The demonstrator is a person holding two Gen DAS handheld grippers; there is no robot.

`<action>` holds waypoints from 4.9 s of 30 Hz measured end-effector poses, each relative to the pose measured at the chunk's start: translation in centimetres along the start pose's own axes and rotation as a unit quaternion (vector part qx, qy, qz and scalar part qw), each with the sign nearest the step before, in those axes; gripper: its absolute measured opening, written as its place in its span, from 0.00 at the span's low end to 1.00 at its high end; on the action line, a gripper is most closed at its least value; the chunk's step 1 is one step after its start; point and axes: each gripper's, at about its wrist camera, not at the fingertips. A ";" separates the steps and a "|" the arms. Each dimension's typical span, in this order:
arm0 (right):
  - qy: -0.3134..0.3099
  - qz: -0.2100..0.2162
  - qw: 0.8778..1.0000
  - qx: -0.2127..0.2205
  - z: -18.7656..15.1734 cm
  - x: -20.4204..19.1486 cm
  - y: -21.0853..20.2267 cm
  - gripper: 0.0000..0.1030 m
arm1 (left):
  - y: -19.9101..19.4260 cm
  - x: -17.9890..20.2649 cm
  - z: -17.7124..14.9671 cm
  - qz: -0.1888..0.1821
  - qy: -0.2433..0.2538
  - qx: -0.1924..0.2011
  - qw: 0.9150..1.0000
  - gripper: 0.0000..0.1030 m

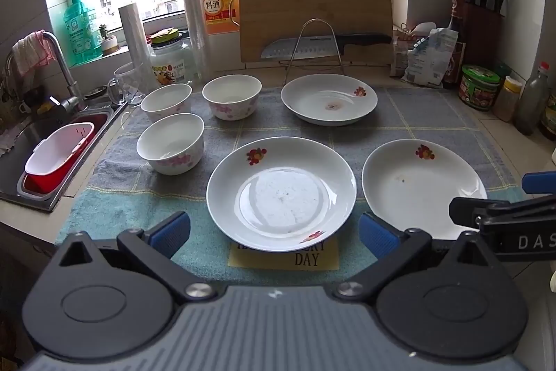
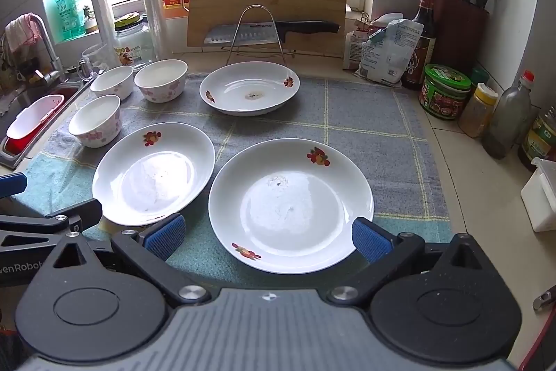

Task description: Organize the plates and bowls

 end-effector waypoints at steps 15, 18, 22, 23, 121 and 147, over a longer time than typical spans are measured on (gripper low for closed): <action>-0.005 0.024 1.000 0.012 -0.3 2.1 -0.9 1.00 | -0.1 2.8 0.2 -0.012 0.000 -0.014 1.000 0.99; -0.004 0.022 1.000 0.006 -0.5 2.7 -1.0 1.00 | 0.1 3.6 0.2 -0.019 0.005 -0.018 1.000 0.99; 0.002 0.020 1.000 -0.005 -0.7 3.7 -1.0 1.00 | 0.6 4.4 0.2 -0.035 0.012 -0.022 0.999 0.99; 0.007 0.019 1.000 -0.009 -0.8 4.0 -0.9 1.00 | 0.7 4.6 0.1 -0.038 0.014 -0.024 0.999 0.99; -0.079 0.084 0.993 -0.022 -7.5 5.4 9.5 1.00 | 24.9 12.7 3.3 -0.484 0.236 -0.203 0.818 0.66; -0.099 0.100 0.989 -0.040 -5.9 5.6 10.2 1.00 | 25.2 13.2 4.4 -0.480 0.228 -0.188 0.826 0.66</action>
Point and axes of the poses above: each gripper's, at about its wrist camera, not at the fingertips, and y roughly the way its jaws point, x to its right, z to its top, and after that the axes turned 15 degrees about x, right-handed
